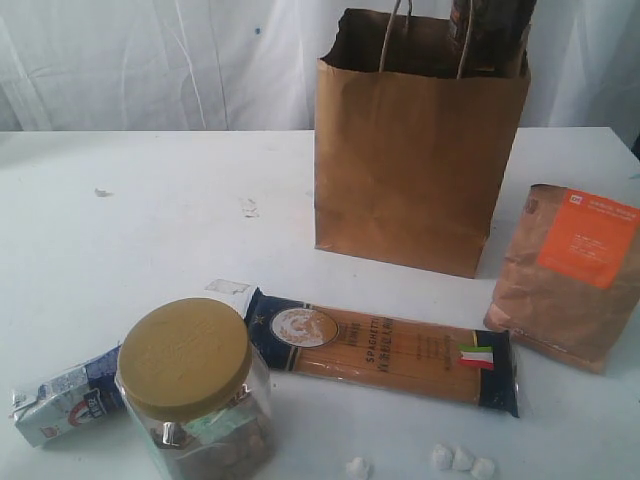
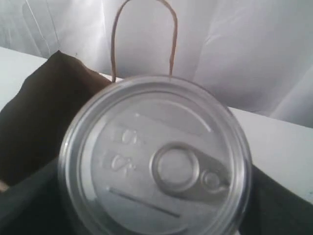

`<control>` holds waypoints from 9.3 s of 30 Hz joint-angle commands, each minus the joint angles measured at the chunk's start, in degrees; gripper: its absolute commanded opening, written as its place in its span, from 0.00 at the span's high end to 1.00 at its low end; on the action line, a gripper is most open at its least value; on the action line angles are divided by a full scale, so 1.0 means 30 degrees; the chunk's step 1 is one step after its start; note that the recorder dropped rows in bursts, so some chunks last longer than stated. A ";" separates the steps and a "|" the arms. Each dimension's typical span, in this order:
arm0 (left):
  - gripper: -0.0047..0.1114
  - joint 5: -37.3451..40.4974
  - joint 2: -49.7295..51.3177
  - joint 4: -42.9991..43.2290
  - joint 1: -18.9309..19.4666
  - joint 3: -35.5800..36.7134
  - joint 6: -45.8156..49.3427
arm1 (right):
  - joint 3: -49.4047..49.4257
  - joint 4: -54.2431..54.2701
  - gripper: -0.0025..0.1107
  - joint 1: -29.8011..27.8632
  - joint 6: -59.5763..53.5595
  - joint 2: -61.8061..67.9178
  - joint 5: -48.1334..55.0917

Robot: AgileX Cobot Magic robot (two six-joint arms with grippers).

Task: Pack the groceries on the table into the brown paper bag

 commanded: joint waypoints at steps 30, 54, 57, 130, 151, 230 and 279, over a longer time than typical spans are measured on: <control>0.96 -0.0022 -0.0094 -0.0168 -0.0107 0.0070 -0.0081 | 0.0766 -0.0126 0.47 -0.0065 0.0000 0.1293 0.0678; 0.96 -0.0022 -0.0094 -0.0168 -0.0107 0.0070 -0.0081 | 0.0766 -0.0126 0.43 -0.0065 0.0000 0.1293 0.1289; 0.96 -0.0022 -0.0094 -0.0168 -0.0107 0.0070 -0.0081 | 0.0766 -0.0126 0.43 -0.0065 0.0000 0.1293 0.1379; 0.96 -0.0022 -0.0094 -0.0168 -0.0107 0.0070 -0.0081 | 0.0766 -0.2123 0.98 -0.0065 -0.2008 -0.3659 0.5995; 0.96 -0.0022 -0.0094 -0.0168 -0.0107 0.0070 -0.0082 | 1.3026 0.6162 0.98 0.9372 -0.9799 -0.5208 0.1115; 0.96 -0.0018 -0.0094 -0.0168 -0.0107 0.0070 -0.0085 | 3.2724 0.9641 0.98 -0.5364 -0.5398 -3.1881 -1.7009; 0.96 -0.0563 -0.0094 -0.0168 -0.0107 0.0070 -0.0084 | 3.4968 -0.1164 0.98 -0.5578 0.2095 -3.1881 -1.0325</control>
